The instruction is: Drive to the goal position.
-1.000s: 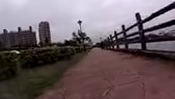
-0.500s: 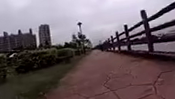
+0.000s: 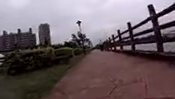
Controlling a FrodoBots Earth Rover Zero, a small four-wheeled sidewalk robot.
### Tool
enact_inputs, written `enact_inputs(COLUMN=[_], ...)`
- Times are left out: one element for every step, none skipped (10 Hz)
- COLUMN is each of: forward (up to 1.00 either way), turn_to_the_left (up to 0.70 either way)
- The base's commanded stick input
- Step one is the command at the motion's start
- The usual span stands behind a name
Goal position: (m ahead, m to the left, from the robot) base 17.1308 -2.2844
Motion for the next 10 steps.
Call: enact_inputs(forward=[1.0,1.0,1.0,1.0,1.0,1.0,1.0,1.0,1.0,1.0], turn_to_the_left=[0.0,0.0,0.0,0.0,0.0,0.0,0.0,0.0,0.0,0.0])
